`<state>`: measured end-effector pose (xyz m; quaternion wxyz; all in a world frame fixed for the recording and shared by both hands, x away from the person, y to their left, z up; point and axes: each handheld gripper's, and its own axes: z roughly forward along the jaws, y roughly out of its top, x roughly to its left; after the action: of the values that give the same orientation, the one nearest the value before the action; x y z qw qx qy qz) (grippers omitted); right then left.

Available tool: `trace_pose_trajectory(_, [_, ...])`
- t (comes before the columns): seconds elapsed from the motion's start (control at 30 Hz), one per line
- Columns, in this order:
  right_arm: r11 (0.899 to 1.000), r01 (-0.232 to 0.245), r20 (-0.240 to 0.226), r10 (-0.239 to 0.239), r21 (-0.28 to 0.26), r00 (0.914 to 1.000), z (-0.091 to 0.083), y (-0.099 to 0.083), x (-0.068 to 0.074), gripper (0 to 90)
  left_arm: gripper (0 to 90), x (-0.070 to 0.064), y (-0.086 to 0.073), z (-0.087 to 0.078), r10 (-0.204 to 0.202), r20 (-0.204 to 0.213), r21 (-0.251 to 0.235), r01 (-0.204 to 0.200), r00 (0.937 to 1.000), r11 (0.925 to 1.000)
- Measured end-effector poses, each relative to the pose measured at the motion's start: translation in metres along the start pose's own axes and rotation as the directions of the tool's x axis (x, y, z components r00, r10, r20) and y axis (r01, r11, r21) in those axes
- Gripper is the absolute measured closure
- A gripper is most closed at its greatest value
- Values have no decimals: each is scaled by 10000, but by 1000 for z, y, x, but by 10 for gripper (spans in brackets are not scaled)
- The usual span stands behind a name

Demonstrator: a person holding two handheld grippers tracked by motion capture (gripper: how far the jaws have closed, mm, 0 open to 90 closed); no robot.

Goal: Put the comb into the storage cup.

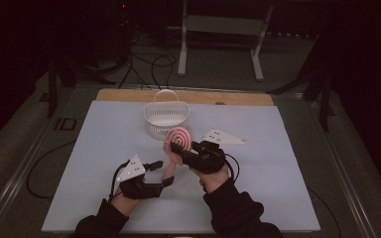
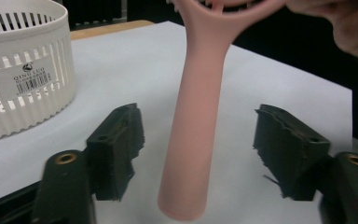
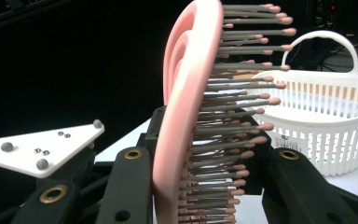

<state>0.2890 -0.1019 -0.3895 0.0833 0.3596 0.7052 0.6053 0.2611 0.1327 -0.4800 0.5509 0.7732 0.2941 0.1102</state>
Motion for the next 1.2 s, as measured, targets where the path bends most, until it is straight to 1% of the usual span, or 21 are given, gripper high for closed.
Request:
trace_pose_trajectory(0.07, [9999, 105, 18, -105, -15, 9999, -1, 2, 0, 649, 261, 0, 0, 1, 26, 75, 83, -27, 10000, 10000])
trace_pose_trajectory(0.1, [9999, 162, 39, -162, -20, 9999, -2, 2, 1, 648, 254, 0, 0, 1, 56, 177, 158, -59, 9998, 9999])
trace_pose_trajectory(0.17, [9996, 265, 45, -264, -66, 9996, -2, 4, 1, 649, 199, 1, 0, 0, 178, 398, 272, -189, 9991, 9995])
trace_pose_trajectory(0.2, [9996, 284, 39, -284, -53, 9996, -3, 5, 1, 649, 198, 1, 0, 0, 192, 499, 312, -207, 9986, 9993])
trace_pose_trajectory(0.27, [9993, 353, 35, -353, -82, 9994, -4, 6, 1, 649, 166, 1, 0, -1, 201, 588, 335, -221, 9981, 9992])
trace_pose_trajectory(0.3, [9993, 354, 55, -353, -75, 9994, -4, 6, 1, 649, 166, 1, 0, -1, 164, 621, 371, -187, 9979, 9991])
trace_pose_trajectory(0.43, [9989, 464, -2, -464, -71, 9989, -6, 8, 1, 649, 154, 2, -1, -4, 154, 566, 444, -179, 9983, 9989])
trace_pose_trajectory(0.47, [9988, 479, 9, -479, -85, 9989, -6, 8, 1, 649, 151, 3, -1, -5, 138, 641, 493, -170, 9978, 9986])
trace_pose_trajectory(0.53, [9985, 537, -11, -537, -75, 9986, -7, 9, 1, 649, 114, 4, -2, -8, 148, 612, 527, -181, 9980, 9984])
trace_pose_trajectory(0.57, [9983, 581, 8, -581, -66, 9983, -8, 9, 2, 649, 99, 4, -3, -9, 99, 700, 535, -137, 9975, 9985])
trace_pose_trajectory(0.6, [9980, 630, 8, -630, -71, 9980, -8, 10, 2, 649, 75, 5, -3, -10, 74, 663, 533, -110, 9978, 9985])
trace_pose_trajectory(0.67, [9977, 679, -3, -679, -82, 9977, -9, 11, 2, 649, 49, 5, -5, -12, 79, 734, 548, -120, 9973, 9984])
trace_pose_trajectory(0.73, [9967, 802, 20, -802, -76, 9968, -9, 11, 2, 649, 18, 5, -6, -13, 235, 713, 616, -279, 9972, 9977])
trace_pose_trajectory(0.8, [9964, 848, 4, -848, -78, 9964, -9, 12, 2, 649, 4, 5, -7, -13, 175, 740, 708, -227, 9971, 9972])
trace_pose_trajectory(0.83, [9961, 880, -4, -880, -77, 9961, -10, 12, 2, 649, 3, 5, -8, -14, 139, 789, 694, -194, 9968, 9974])
trace_pose_trajectory(1.0, [9945, 1044, -44, -1044, -91, 9945, -11, 14, 2, 649, 2, 5, -8, -17, 161, 776, 716, -216, 9969, 9972])
trace_pose_trajectory(1.03, [9934, 1141, -44, -1141, -104, 9935, -12, 16, 2, 649, 1, 6, -10, -20, 172, 779, 791, -234, 9968, 9966])
trace_pose_trajectory(1.2, [9916, 1278, -57, -1279, -179, 9918, -15, 20, 1, 649, 2, 7, -13, -25, 211, 725, 939, -279, 9971, 9952])
